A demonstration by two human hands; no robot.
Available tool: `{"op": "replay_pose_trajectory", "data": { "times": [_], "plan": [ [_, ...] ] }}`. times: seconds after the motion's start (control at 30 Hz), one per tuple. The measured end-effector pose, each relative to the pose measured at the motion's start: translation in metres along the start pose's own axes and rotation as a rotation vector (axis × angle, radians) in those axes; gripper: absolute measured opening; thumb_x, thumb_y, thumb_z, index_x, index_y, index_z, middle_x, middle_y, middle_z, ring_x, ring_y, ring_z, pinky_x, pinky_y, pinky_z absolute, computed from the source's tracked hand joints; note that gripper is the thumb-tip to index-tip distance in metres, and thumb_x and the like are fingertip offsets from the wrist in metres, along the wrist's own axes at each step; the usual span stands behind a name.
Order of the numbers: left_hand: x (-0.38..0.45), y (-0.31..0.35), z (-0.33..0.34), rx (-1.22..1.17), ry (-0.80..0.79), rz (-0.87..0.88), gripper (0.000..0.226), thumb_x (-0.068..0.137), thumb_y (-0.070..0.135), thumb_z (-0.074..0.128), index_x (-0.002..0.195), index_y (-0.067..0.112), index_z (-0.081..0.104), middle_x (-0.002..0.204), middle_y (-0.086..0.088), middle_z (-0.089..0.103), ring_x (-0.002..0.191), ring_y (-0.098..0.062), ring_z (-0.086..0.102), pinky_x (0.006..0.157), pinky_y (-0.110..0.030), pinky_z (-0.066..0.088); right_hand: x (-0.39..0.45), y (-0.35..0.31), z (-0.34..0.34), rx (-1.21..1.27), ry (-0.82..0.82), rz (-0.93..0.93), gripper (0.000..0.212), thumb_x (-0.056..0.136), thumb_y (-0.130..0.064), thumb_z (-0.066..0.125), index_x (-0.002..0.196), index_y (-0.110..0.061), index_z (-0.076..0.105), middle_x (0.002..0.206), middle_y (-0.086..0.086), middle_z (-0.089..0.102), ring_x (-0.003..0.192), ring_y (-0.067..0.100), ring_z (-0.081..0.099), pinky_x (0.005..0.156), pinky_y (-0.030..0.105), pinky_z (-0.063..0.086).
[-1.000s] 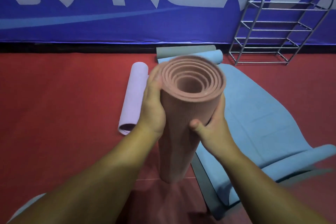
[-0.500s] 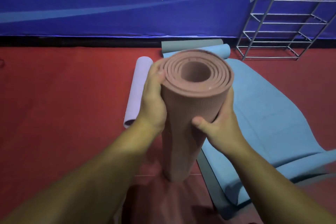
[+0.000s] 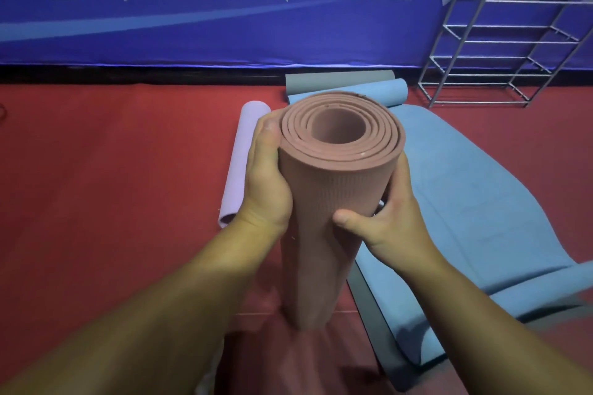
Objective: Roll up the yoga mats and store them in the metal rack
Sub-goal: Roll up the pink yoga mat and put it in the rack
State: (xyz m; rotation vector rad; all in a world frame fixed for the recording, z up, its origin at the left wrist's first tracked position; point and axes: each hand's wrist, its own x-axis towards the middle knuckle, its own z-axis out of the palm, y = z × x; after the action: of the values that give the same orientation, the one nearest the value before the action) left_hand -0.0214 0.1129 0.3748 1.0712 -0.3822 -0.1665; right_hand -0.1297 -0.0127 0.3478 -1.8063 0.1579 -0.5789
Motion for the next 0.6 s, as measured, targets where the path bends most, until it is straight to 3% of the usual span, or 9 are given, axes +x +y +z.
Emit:
{"op": "replay_pose_trajectory", "data": {
  "times": [0.1, 0.2, 0.33, 0.47, 0.6],
  "plan": [
    [-0.002, 0.007, 0.005, -0.008, -0.078, 0.023, 0.056, 0.095, 0.059, 0.043, 0.110, 0.013, 0.071, 0.115, -0.015, 0.072, 0.116, -0.031, 0.064, 0.109, -0.050, 0.046, 0.000, -0.004, -0.005, 0.026, 0.025, 0.019, 0.112, 0.057, -0.050, 0.085, 0.152, -0.030, 0.030, 0.140, -0.019, 0.055, 0.123, 0.002, 0.057, 0.092, 0.020, 0.052],
    [-0.002, 0.004, 0.003, 0.115, -0.246, -0.023, 0.087, 0.084, 0.076, 0.056, 0.131, 0.003, 0.055, 0.131, -0.016, 0.064, 0.127, -0.033, 0.058, 0.111, -0.052, 0.042, -0.002, -0.003, -0.015, 0.087, 0.053, 0.076, 0.106, 0.057, -0.047, 0.085, 0.149, -0.029, 0.035, 0.135, -0.012, 0.059, 0.119, 0.003, 0.060, 0.088, 0.022, 0.053],
    [-0.006, -0.012, -0.003, 0.280, -0.508, -0.076, 0.099, 0.076, 0.074, 0.068, 0.148, 0.015, 0.036, 0.137, 0.007, 0.060, 0.126, -0.016, 0.057, 0.105, -0.039, 0.046, -0.012, 0.001, -0.034, 0.198, 0.071, 0.217, 0.100, 0.056, -0.049, 0.088, 0.143, -0.034, 0.043, 0.130, -0.002, 0.064, 0.116, 0.013, 0.066, 0.084, 0.034, 0.059],
    [-0.018, -0.038, 0.009, 0.334, -0.527, -0.186, 0.123, 0.059, 0.083, 0.071, 0.157, 0.023, 0.027, 0.147, 0.001, 0.054, 0.134, -0.019, 0.054, 0.111, -0.050, 0.045, -0.030, 0.010, -0.054, 0.265, 0.089, 0.401, 0.085, 0.060, -0.049, 0.083, 0.137, -0.036, 0.048, 0.120, -0.002, 0.071, 0.106, 0.018, 0.071, 0.069, 0.031, 0.058],
    [-0.034, -0.062, 0.041, 0.319, -0.535, -0.309, 0.114, 0.061, 0.069, 0.084, 0.155, 0.030, 0.032, 0.138, 0.006, 0.062, 0.124, -0.014, 0.062, 0.100, -0.036, 0.053, -0.053, 0.019, -0.085, 0.302, 0.096, 0.542, 0.067, 0.073, -0.044, 0.075, 0.134, -0.039, 0.049, 0.112, -0.009, 0.073, 0.099, 0.018, 0.074, 0.070, 0.041, 0.061]
  ]
}}
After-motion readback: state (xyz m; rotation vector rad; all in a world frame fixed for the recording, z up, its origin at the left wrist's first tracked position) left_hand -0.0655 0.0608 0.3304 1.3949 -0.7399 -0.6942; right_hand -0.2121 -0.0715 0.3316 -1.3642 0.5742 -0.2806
